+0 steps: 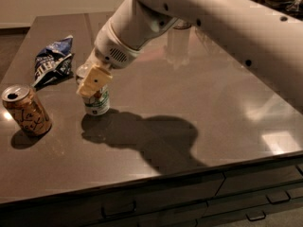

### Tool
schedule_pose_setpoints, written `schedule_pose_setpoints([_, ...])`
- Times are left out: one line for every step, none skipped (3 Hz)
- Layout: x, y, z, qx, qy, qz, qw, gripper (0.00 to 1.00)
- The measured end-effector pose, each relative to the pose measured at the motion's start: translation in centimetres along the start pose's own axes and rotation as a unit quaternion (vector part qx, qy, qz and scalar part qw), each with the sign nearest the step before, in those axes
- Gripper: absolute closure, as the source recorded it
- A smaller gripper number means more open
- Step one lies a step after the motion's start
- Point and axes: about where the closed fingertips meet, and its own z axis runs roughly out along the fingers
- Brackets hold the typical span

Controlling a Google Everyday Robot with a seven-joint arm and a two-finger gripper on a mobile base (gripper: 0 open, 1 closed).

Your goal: Move 7up can near orange can

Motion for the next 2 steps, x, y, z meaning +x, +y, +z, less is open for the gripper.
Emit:
schedule_pose_setpoints([-1.5, 1.5, 1.4, -0.016, -0.003, -0.018, 0.9997, 1.00])
schedule_pose_setpoints([-2.2, 2.1, 2.8, -0.025, -0.001, -0.029, 0.9993, 1.00])
